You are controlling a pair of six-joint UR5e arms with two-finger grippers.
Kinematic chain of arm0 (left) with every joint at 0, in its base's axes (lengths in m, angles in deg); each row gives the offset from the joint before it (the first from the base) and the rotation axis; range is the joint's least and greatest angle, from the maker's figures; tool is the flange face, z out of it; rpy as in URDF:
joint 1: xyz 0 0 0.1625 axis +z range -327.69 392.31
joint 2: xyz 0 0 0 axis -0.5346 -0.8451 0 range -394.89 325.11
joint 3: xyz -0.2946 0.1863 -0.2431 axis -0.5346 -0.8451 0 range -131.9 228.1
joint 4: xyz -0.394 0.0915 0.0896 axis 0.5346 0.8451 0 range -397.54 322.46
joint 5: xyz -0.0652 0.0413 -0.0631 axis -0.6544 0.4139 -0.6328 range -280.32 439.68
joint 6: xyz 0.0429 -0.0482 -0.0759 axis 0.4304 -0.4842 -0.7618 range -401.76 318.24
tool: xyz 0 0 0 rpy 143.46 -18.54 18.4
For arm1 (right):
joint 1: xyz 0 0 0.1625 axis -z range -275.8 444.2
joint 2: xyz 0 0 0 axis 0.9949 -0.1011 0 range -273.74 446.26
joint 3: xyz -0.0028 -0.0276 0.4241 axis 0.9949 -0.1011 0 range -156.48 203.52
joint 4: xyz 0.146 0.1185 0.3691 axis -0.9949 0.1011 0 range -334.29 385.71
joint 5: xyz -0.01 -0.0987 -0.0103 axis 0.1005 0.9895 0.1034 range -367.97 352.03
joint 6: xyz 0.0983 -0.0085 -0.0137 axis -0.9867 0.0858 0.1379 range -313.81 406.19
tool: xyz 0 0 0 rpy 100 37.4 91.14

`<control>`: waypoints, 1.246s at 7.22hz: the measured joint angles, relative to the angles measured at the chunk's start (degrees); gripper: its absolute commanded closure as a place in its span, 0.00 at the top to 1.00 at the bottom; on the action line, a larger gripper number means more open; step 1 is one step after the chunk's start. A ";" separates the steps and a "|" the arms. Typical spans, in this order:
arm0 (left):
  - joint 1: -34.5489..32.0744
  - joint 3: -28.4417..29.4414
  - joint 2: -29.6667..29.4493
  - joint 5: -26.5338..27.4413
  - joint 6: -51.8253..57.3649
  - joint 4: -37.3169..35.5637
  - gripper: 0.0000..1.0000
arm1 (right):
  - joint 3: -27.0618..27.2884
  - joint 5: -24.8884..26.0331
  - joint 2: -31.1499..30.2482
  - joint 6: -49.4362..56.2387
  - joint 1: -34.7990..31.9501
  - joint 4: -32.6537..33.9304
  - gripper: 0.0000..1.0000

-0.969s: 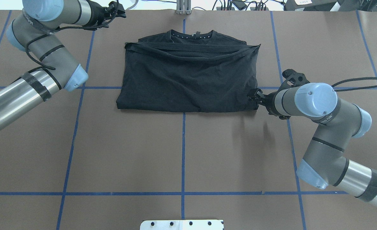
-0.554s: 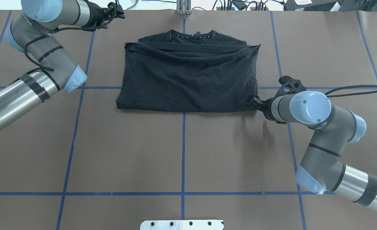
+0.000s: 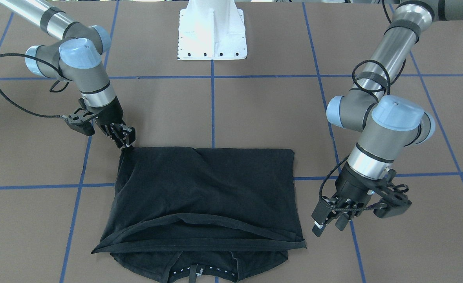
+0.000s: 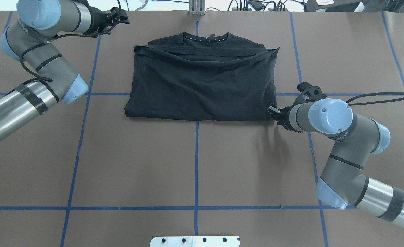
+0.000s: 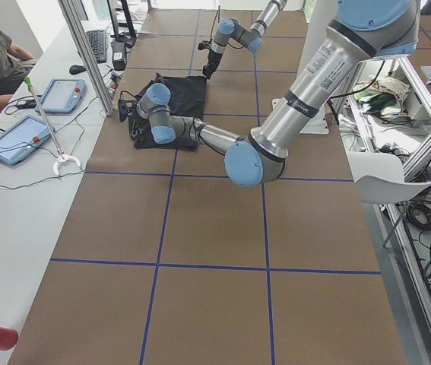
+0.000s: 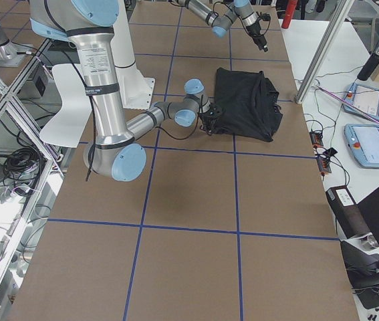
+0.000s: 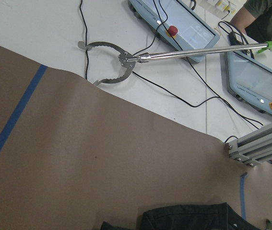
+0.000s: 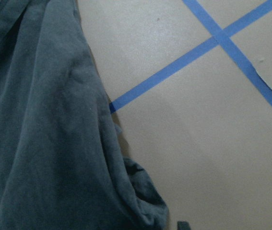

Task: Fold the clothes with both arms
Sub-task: 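Drag the folded shirt toward the robot with the right gripper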

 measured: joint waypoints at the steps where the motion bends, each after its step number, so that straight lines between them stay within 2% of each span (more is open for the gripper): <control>1: 0.02 -0.96 1.23 -0.06 0.16 0.07 0.85 | 0.19 -0.23 0.05 0.05 -0.01 0.00 0.00; 3: 0.06 -2.14 2.48 -0.18 0.41 0.22 0.85 | 2.12 -2.09 -0.66 0.18 -0.38 0.13 0.00; 4: 0.07 -2.58 2.62 -0.25 0.43 0.24 0.85 | 6.12 -3.58 -3.27 0.15 -0.60 0.35 0.00; 5: 0.06 -3.60 2.72 -0.30 0.31 0.13 0.85 | 12.32 -4.77 -7.84 -0.92 -0.14 0.89 0.00; 6: 0.08 -5.35 3.23 -0.48 0.10 -0.06 0.85 | 18.91 -5.73 -11.80 -4.16 2.10 2.29 0.00; 8: 0.21 -10.29 6.29 -3.82 -0.27 -0.19 0.85 | 28.13 -6.41 -14.34 -12.93 13.15 7.02 0.00; 9: 0.53 -13.23 7.98 -5.90 -1.54 -0.47 0.85 | 31.07 -6.49 -14.38 -17.25 19.88 8.33 0.49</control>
